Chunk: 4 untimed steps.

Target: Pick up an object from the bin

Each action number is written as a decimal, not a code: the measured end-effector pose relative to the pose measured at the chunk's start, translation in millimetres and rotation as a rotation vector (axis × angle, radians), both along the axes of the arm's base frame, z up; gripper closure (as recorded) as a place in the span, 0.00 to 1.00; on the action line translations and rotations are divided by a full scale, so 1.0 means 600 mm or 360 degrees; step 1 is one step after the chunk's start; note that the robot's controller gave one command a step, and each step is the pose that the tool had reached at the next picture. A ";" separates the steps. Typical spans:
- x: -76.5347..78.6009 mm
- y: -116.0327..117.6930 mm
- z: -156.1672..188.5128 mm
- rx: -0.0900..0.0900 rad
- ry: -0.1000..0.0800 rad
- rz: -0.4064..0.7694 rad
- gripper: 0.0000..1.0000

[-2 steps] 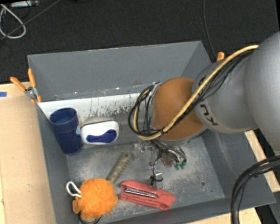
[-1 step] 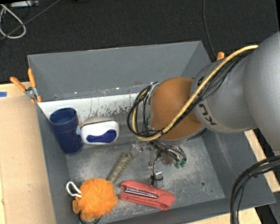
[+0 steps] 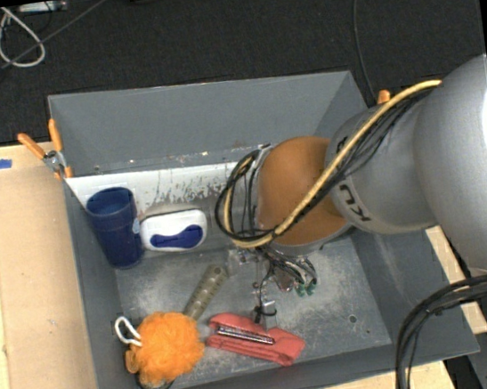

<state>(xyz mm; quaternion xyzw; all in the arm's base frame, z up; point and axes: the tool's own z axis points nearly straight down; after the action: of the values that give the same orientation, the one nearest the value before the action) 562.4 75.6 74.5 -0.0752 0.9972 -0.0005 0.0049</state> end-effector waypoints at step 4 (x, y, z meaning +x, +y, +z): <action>-0.111 0.206 -0.003 -0.0009 -0.0027 0.0464 0.00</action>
Offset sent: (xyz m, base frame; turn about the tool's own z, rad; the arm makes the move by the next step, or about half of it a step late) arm -0.0407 0.1023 -0.0045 -0.1553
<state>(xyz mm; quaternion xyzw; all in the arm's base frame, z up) 495.7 199.3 72.6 -0.2192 0.9756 -0.0034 0.0130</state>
